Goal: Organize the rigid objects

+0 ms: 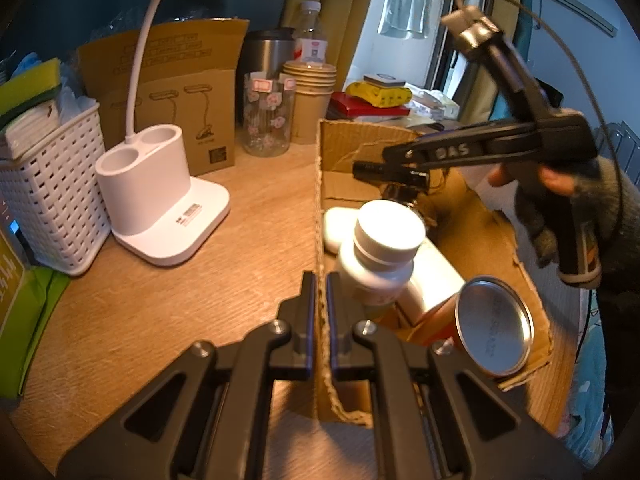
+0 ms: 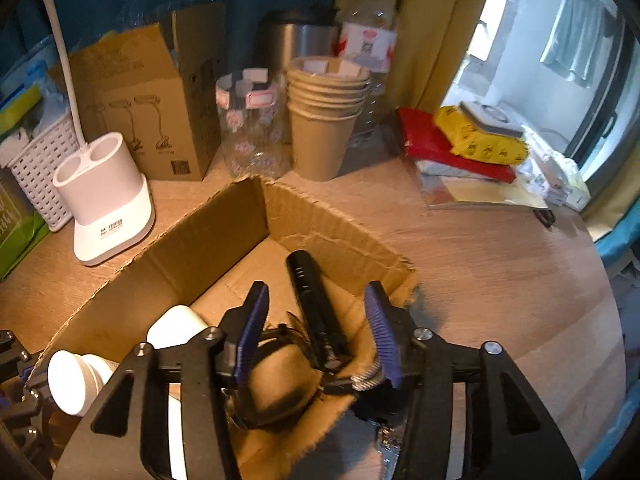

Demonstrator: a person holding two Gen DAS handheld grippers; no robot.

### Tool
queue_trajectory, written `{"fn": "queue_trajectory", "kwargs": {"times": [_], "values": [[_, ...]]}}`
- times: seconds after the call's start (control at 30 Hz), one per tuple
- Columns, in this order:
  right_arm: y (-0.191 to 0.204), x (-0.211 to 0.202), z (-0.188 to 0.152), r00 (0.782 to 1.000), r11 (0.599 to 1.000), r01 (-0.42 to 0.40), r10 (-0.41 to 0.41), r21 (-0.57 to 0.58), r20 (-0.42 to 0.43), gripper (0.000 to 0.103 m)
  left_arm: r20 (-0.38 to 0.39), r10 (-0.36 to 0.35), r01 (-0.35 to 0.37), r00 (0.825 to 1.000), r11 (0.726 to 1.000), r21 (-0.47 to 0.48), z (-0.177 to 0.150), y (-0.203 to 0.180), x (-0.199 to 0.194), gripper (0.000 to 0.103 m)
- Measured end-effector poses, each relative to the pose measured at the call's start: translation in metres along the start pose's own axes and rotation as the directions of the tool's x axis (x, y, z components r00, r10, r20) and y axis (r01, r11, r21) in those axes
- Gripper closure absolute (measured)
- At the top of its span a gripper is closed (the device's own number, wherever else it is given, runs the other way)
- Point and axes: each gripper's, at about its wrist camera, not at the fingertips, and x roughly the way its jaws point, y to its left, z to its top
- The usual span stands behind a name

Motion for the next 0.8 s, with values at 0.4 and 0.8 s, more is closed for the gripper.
{"fn": "queue_trajectory", "kwargs": {"times": [0.4,0.8], "values": [[-0.020,-0.067,-0.011,0.991,0.996,0.065,-0.071,0.054,0.110,0.032,0.003,0.008,-0.008,1.000,1.000,0.003,-0.001,-0.001,-0.001,0.097],[-0.040,-0.107,-0.029,0.981,0.988,0.111,-0.126,0.105,0.148,0.032,0.004,0.009,-0.009,1.000,1.000,0.004,-0.001,-0.001,-0.002,0.097]]}}
